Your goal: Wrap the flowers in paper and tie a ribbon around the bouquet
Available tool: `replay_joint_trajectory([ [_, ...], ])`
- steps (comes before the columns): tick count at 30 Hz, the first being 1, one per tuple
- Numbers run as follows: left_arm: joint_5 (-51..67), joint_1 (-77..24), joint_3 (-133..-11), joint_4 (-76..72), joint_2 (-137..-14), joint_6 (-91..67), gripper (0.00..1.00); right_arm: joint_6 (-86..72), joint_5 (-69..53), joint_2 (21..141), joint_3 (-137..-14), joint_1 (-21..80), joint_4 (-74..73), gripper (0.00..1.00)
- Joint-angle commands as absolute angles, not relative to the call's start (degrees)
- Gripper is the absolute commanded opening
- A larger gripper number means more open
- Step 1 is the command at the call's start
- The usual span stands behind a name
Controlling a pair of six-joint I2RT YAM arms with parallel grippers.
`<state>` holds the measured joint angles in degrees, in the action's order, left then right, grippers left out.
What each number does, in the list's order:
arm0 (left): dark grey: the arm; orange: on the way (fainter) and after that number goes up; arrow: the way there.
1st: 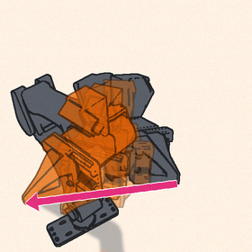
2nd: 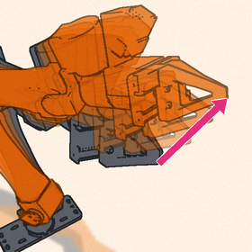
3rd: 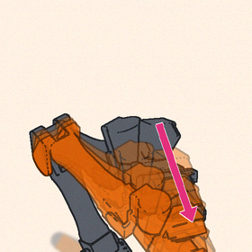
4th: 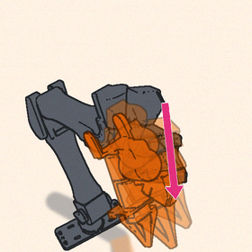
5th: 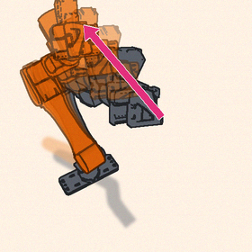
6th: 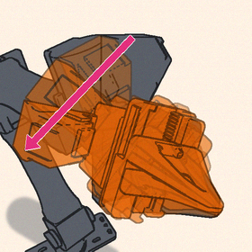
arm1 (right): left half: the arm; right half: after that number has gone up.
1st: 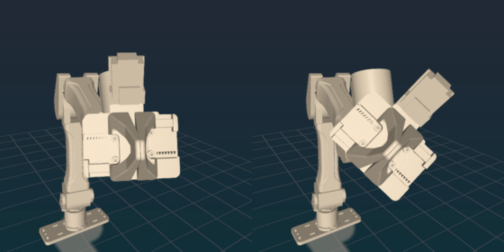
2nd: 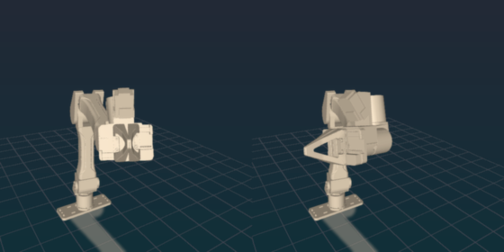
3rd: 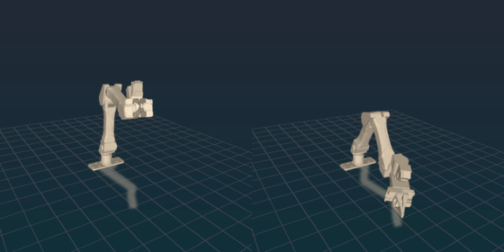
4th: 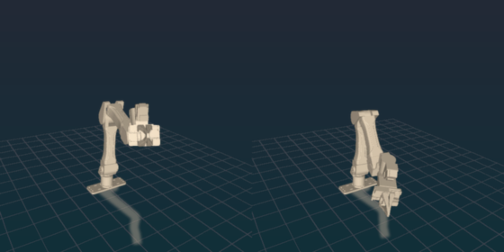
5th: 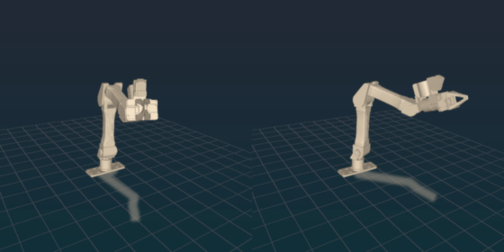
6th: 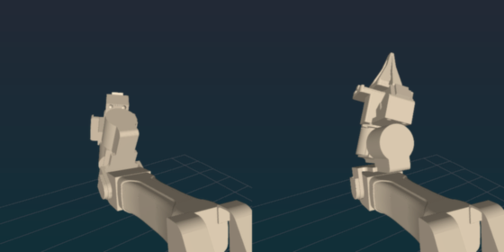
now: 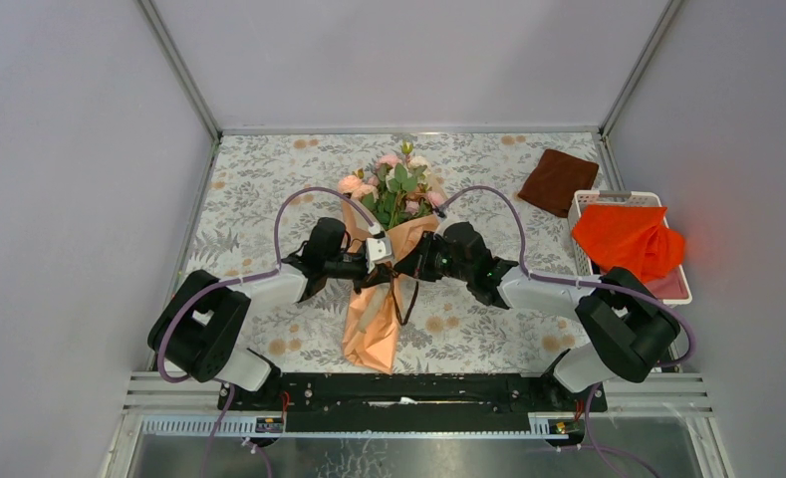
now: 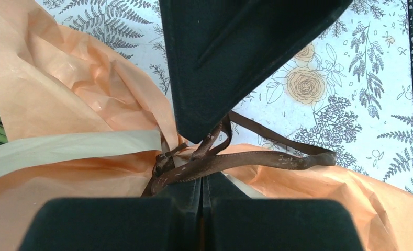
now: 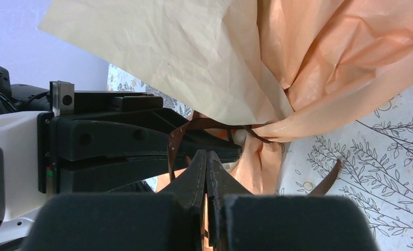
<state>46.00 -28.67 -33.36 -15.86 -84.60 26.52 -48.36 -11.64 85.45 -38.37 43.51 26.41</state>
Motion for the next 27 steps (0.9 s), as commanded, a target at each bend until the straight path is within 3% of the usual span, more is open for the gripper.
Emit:
replay_joint_trajectory([
  [1,45.6,-28.7,-34.9,-17.8,-84.5,26.5,0.0,-47.1,-11.3,83.2,-38.6,44.0,28.4,0.0],
  [16,46.7,-28.7,-36.6,-12.0,-81.2,29.7,0.0,-41.5,-10.3,80.9,-42.5,44.0,23.2,0.0],
  [17,46.6,-28.6,-36.8,-11.8,-81.3,29.6,0.04,-41.3,-10.2,80.7,-42.6,44.0,23.0,0.0],
  [19,46.5,-28.7,-37.2,-11.4,-81.5,29.3,0.29,-41.0,-10.0,80.6,-42.6,44.0,22.7,0.0],
  [22,46.7,-28.7,-37.3,-10.2,-80.8,29.6,0.5,-40.9,-10.1,80.9,-42.7,44.0,22.9,0.0],
  [24,44.6,-28.8,-38.7,-5.7,-79.5,31.4,0.58,-40.8,-10.2,81.2,-43.2,43.9,22.8,0.0],
  [27,37.8,-29.0,-43.0,8.5,-78.2,37.4,0.6,-39.9,-10.4,81.7,-44.6,44.0,21.8,0.0],
])
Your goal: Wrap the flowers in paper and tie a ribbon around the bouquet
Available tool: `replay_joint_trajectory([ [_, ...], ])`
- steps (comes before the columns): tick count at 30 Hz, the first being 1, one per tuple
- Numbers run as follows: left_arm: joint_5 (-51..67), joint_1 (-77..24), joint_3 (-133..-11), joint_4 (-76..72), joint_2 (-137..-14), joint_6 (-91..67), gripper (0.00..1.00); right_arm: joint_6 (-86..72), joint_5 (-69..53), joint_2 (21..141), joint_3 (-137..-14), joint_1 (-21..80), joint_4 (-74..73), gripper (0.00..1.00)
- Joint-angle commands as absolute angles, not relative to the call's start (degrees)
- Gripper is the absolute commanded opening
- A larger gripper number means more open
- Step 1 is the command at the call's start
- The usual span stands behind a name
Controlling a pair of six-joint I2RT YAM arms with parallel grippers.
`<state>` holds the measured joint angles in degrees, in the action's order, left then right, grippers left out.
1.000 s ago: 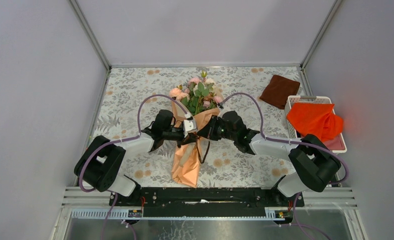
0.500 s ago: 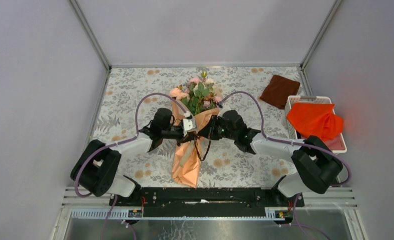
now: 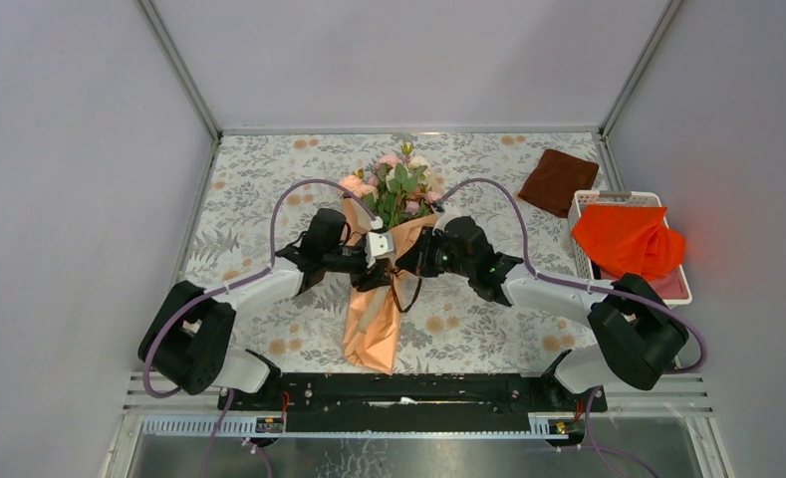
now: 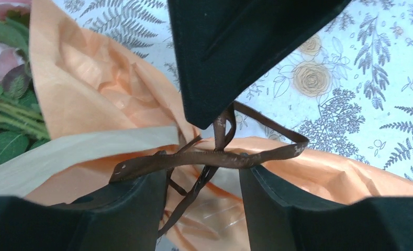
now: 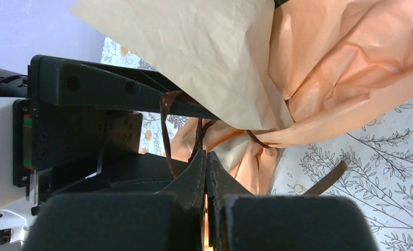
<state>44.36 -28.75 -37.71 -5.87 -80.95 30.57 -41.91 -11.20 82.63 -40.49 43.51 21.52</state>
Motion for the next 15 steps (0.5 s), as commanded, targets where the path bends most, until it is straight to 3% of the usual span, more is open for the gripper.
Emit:
replay_joint_trajectory([
  [1,35.8,-29.0,-44.1,13.9,-78.1,40.0,0.6,-39.6,-10.7,82.1,-45.1,44.0,21.5,0.0],
  [8,26.2,-29.0,-44.4,33.9,-73.8,52.2,0.61,-38.7,-12.9,85.5,-48.3,44.0,21.0,0.0],
  [15,24.9,-27.4,-51.6,51.1,-72.3,56.2,0.63,-36.9,-14.1,88.5,-53.0,45.0,19.2,0.0],
])
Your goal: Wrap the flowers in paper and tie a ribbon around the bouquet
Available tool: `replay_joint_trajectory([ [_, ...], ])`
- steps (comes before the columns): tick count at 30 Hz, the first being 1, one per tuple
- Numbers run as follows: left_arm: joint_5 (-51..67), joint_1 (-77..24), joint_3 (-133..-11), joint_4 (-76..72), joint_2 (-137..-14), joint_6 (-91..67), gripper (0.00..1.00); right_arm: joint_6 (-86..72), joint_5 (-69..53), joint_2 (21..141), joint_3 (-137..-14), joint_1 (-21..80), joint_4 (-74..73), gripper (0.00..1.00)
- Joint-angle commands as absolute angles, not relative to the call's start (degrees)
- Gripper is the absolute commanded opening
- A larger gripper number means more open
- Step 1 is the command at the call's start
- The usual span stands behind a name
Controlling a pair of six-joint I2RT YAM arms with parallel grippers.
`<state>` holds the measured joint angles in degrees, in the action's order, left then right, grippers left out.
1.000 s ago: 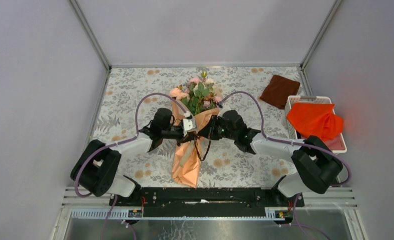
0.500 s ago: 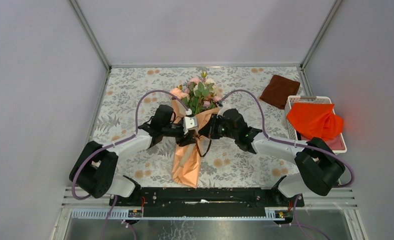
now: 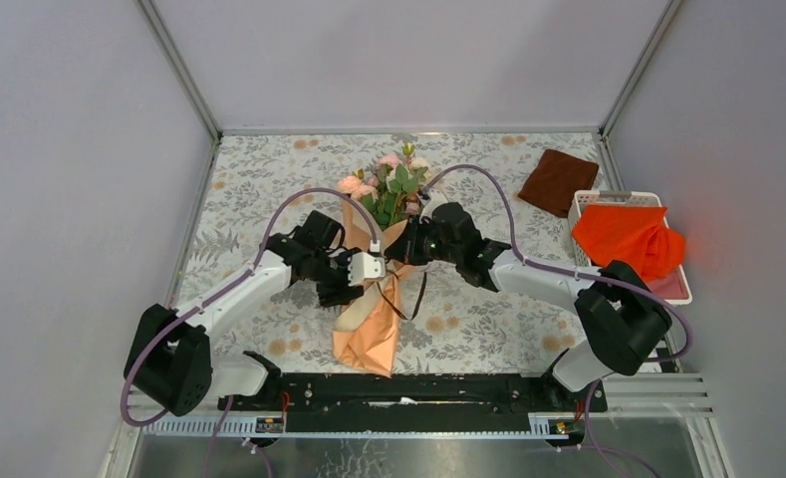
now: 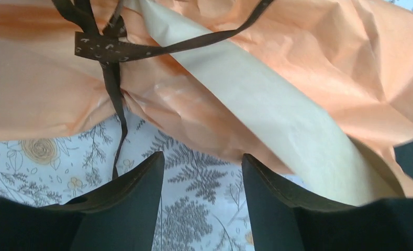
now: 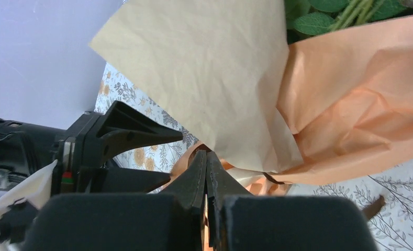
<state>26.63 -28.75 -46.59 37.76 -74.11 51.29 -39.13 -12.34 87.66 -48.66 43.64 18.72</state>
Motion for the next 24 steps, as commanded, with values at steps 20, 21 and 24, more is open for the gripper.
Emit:
replay_joint_trajectory([
  [20,44.5,-20.2,-47.5,9.1,-73.5,26.0,0.66,-39.3,-12.4,90.9,-56.8,47.2,23.1,0.0],
  [21,46.3,-19.7,-47.3,8.5,-73.5,25.5,0.66,-39.6,-12.3,91.1,-56.8,47.2,23.4,0.0],
  [24,49.0,-19.0,-45.6,5.2,-73.1,23.8,0.66,-40.4,-11.8,91.7,-56.9,47.4,24.2,0.0],
])
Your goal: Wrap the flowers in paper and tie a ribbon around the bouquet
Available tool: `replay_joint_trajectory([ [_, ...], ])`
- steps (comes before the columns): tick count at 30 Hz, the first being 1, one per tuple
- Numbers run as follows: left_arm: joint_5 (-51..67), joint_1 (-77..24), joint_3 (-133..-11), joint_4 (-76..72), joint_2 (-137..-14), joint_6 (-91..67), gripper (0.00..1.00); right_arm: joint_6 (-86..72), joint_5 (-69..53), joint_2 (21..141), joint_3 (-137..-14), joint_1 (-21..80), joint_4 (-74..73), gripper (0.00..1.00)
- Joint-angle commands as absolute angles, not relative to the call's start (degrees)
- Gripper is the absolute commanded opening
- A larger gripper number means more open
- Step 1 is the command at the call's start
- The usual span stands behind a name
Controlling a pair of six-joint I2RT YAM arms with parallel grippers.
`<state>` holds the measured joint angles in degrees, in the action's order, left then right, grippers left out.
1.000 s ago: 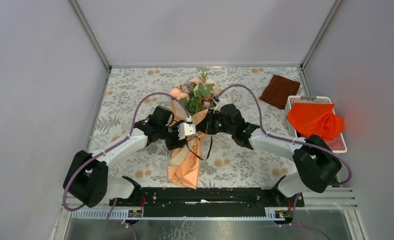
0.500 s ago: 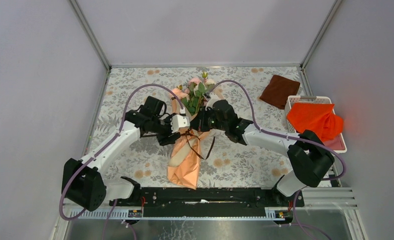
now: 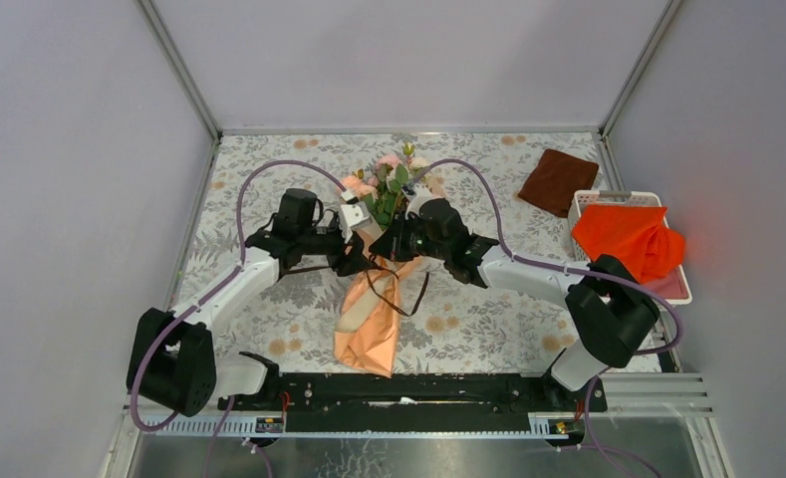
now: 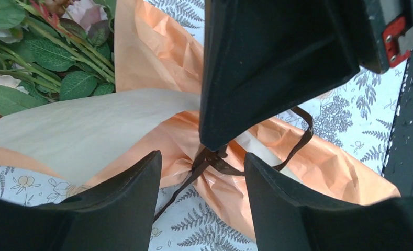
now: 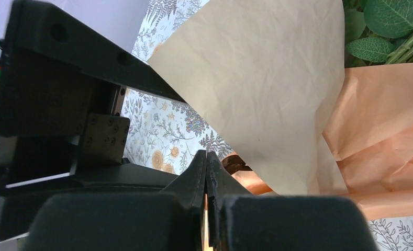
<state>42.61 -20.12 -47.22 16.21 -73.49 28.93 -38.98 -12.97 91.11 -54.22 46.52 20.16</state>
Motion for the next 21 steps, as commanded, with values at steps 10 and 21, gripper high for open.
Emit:
replay_joint_trajectory([
  [10,48.1,-19.0,-41.3,-5.0,-75.6,17.6,0.46,-42.9,-10.2,92.2,-55.9,48.0,27.7,0.0],
  [21,47.5,-18.7,-40.2,-8.9,-77.2,13.8,0.0,-42.7,-11.1,93.0,-56.2,48.3,27.7,0.01],
])
